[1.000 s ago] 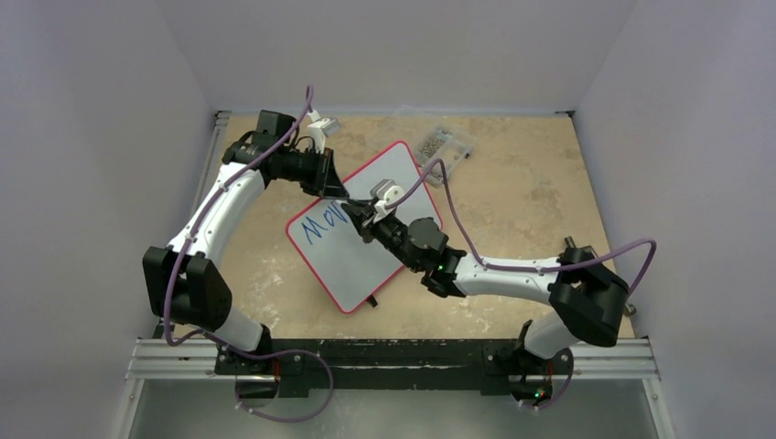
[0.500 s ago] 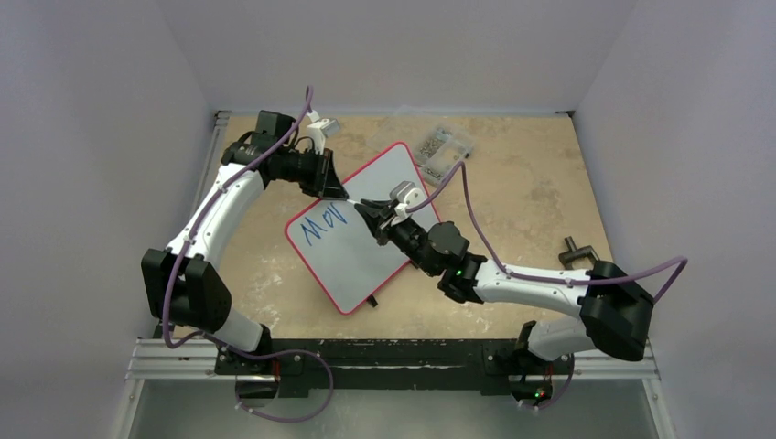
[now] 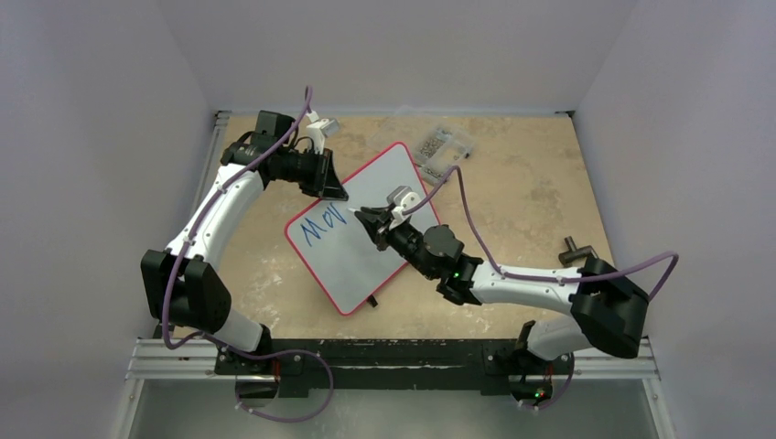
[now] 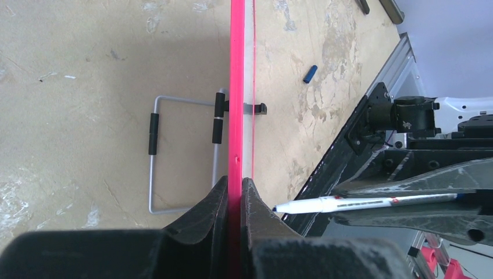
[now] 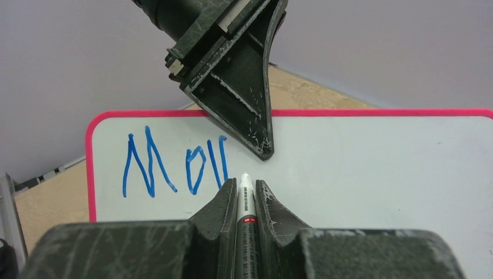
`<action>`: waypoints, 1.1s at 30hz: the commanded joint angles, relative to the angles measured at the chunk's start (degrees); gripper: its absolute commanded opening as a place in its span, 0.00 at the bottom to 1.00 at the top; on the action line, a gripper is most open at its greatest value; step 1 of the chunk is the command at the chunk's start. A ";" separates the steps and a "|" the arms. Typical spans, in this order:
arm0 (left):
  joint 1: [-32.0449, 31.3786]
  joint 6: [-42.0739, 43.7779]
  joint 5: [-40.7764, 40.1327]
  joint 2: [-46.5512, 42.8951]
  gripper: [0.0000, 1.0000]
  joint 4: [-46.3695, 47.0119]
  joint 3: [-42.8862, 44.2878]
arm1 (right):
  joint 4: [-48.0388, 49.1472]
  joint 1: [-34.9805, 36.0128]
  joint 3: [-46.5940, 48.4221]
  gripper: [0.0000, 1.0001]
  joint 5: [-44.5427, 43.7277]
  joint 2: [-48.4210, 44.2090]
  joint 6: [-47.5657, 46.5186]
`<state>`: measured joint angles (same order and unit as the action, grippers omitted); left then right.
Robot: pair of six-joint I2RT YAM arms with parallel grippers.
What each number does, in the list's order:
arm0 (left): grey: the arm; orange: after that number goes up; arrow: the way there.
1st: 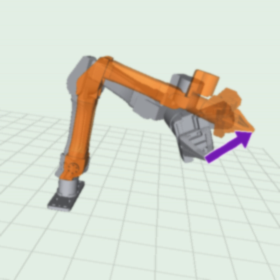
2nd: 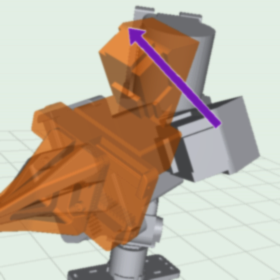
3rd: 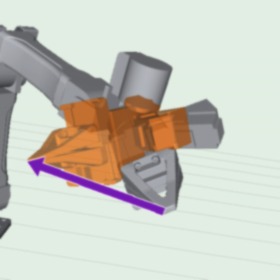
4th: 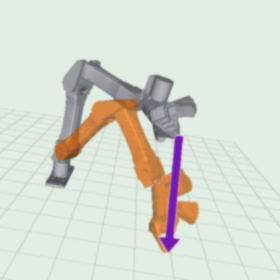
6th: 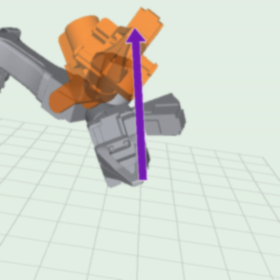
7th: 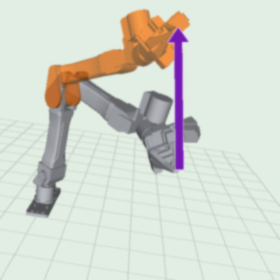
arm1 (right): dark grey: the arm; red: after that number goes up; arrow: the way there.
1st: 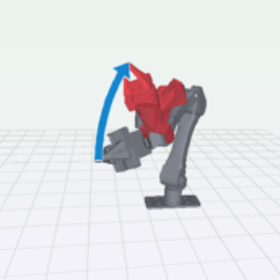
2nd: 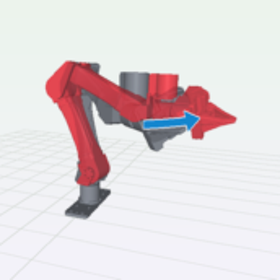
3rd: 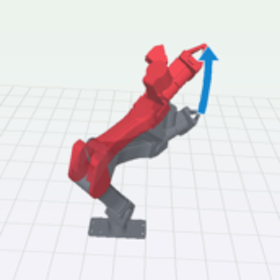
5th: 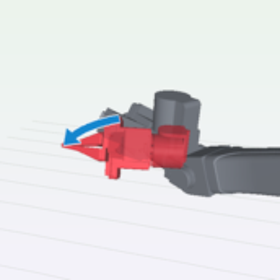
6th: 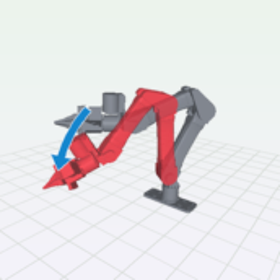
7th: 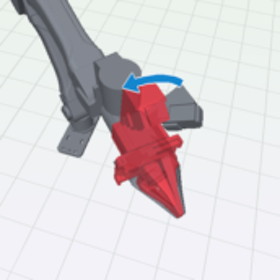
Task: Write a sentence on the whiteboard
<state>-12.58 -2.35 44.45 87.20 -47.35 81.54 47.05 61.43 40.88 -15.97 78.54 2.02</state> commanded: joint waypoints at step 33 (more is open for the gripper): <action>-0.17 1.18 -2.62 -2.77 0.00 1.13 0.73 | 0.12 -0.26 4.95 0.00 -5.57 6.77 -1.74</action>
<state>-12.56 -2.42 43.70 87.02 -47.55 81.54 48.12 61.47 43.42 -20.45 84.12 1.39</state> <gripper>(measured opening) 0.055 0.092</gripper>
